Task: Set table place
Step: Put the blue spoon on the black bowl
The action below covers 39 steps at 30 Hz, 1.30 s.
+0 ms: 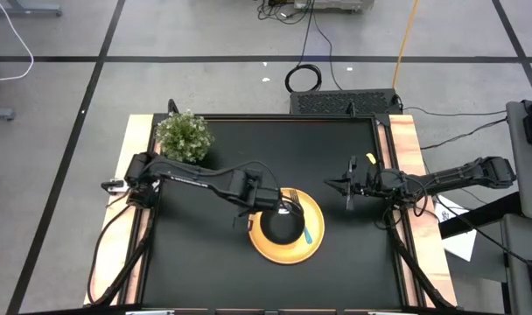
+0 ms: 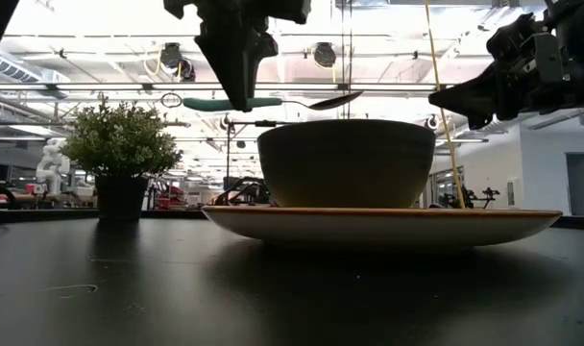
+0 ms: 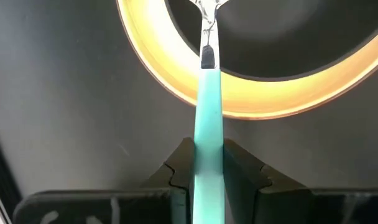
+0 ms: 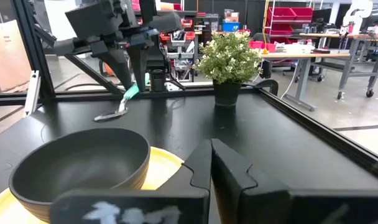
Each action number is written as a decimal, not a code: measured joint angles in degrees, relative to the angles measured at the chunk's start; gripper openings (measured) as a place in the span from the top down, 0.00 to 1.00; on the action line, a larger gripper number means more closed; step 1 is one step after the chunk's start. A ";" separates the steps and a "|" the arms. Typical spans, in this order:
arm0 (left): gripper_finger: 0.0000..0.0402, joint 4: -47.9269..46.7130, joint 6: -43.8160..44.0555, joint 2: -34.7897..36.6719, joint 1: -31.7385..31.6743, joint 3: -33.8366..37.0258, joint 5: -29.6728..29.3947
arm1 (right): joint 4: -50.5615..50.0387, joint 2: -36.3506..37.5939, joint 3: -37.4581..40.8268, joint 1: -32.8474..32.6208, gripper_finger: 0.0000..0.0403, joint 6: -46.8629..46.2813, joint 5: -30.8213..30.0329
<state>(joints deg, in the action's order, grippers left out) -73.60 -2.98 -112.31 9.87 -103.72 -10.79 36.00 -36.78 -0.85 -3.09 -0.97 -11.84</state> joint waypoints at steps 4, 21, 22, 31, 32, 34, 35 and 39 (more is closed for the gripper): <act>0.86 0.11 0.00 0.07 0.00 -0.09 -0.24 | -0.23 -0.02 -0.01 -0.02 1.00 0.02 0.00; 0.86 0.09 -4.22 0.07 3.44 -0.09 -7.76 | -0.11 -0.02 0.00 -0.02 1.00 -0.06 0.00; 0.86 -0.03 -4.18 0.07 3.61 -0.09 -7.73 | 0.06 -0.02 0.01 -0.02 1.00 -0.06 0.00; 0.86 -10.14 -2.44 -4.57 3.72 -5.14 -9.55 | 0.54 0.00 -0.01 -0.01 1.00 -0.09 0.00; 0.86 -12.75 -2.29 -5.91 3.72 -7.17 -10.19 | 0.65 -0.02 0.01 -0.02 1.00 -0.11 0.00; 0.86 -16.95 -2.50 -9.11 3.72 -11.58 -11.40 | 0.72 0.00 0.00 -0.02 1.00 -0.11 0.00; 0.86 -16.80 -3.02 -10.37 3.72 -13.11 -11.81 | 0.65 -0.02 -0.01 -0.02 1.00 -0.11 0.00; 0.86 -16.77 -7.21 -11.87 4.03 -17.42 -10.99 | 0.66 0.00 0.00 -0.01 1.00 -0.11 0.00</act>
<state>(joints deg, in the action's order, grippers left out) -90.37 -10.19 -124.18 13.90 -121.14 -21.78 36.66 -36.77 -0.85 -3.11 -1.08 -11.84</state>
